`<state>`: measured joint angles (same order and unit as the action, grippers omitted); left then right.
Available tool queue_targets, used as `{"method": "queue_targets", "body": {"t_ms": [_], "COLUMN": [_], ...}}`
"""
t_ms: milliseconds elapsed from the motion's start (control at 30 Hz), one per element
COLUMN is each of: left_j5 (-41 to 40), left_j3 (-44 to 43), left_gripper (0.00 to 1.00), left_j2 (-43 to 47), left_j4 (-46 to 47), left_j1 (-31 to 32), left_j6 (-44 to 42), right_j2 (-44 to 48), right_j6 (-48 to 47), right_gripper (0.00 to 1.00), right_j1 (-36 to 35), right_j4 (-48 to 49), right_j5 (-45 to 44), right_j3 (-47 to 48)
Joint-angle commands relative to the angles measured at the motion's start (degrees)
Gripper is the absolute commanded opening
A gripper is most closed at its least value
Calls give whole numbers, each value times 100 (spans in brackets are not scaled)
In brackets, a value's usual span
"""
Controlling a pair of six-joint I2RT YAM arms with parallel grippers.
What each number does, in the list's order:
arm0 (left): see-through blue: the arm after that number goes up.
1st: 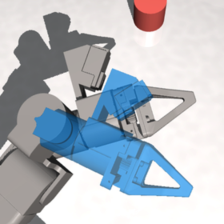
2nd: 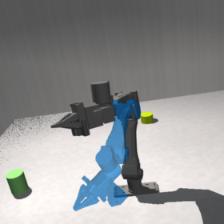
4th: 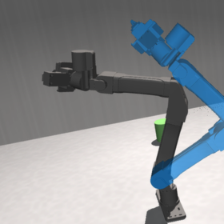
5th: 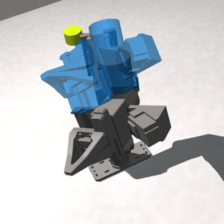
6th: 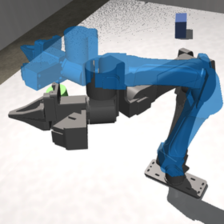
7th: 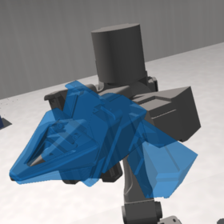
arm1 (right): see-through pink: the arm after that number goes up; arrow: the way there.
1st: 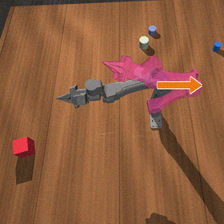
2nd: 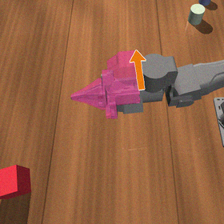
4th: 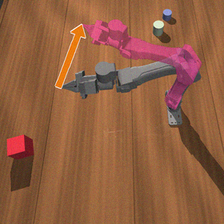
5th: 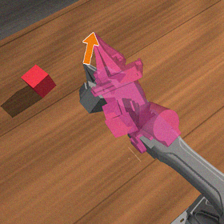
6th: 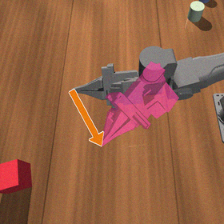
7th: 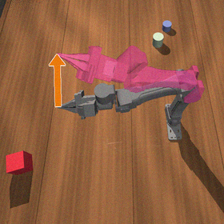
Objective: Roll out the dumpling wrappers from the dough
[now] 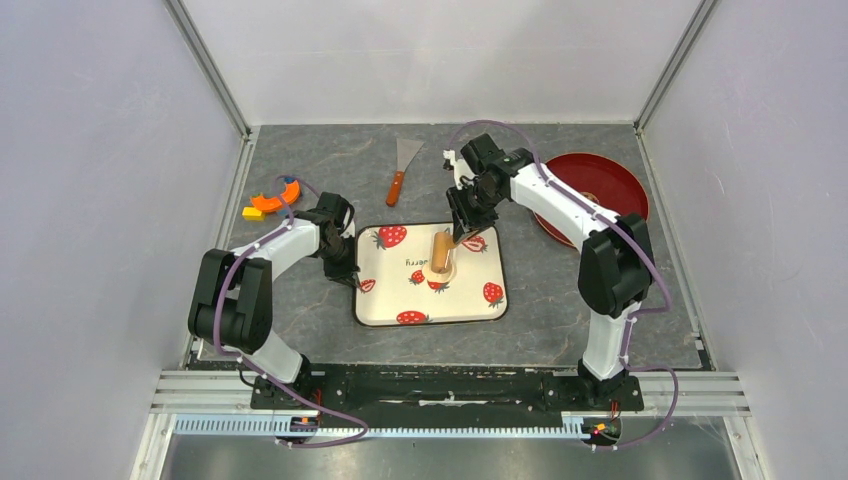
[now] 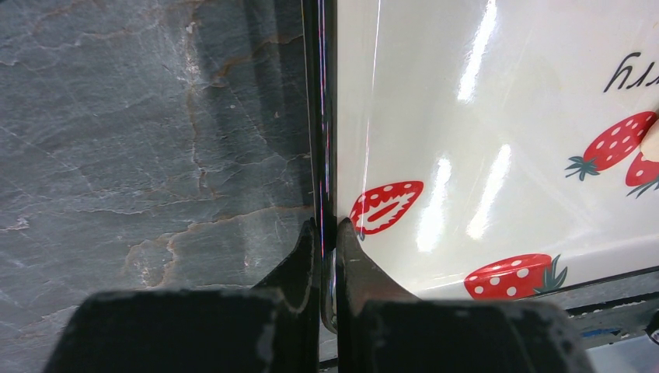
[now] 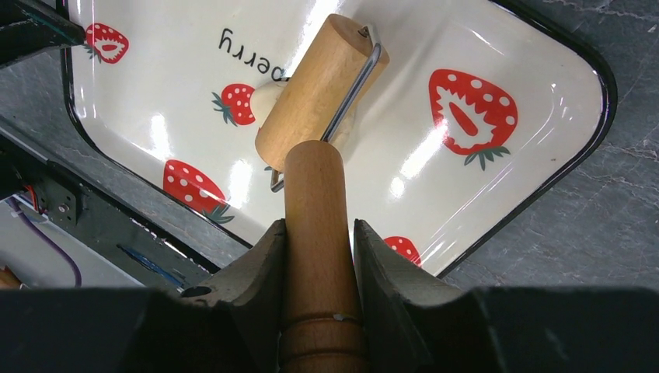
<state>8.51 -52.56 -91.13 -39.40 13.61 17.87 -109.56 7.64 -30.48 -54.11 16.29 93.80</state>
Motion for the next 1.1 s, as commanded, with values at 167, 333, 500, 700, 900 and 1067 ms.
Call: {"method": "queue_targets", "body": {"t_ms": [167,333,500,700,900,1067], "left_j5": [-254,-271,-275,-287,-298,-324], "left_j3": [-132,-141,-150,-167,-211,-229], "left_gripper": [2,2,2,2,2,2], "left_j2": [52,45,36,25,11,24], "left_j4": [-121,-121,-119,-127,-171,-199], "left_j1": [28,28,28,28,28,28], "left_j6": [-388,-392,-394,-398,-410,-416], "right_j2": [-638,-762,-865,-1021,-1164,-1264], "right_j6": [-445,-469,-494,-499,-500,-500], "right_gripper": [0,0,0,0,0,0], "right_j1": [191,165,118,63,29,-40], "right_j4": [-395,-268,-103,47,166,277], "right_j5": [-1903,-2090,-2174,-2378,-2420,-2360], "right_j3": [-674,-960,-1275,-1442,-1502,-1558]}}
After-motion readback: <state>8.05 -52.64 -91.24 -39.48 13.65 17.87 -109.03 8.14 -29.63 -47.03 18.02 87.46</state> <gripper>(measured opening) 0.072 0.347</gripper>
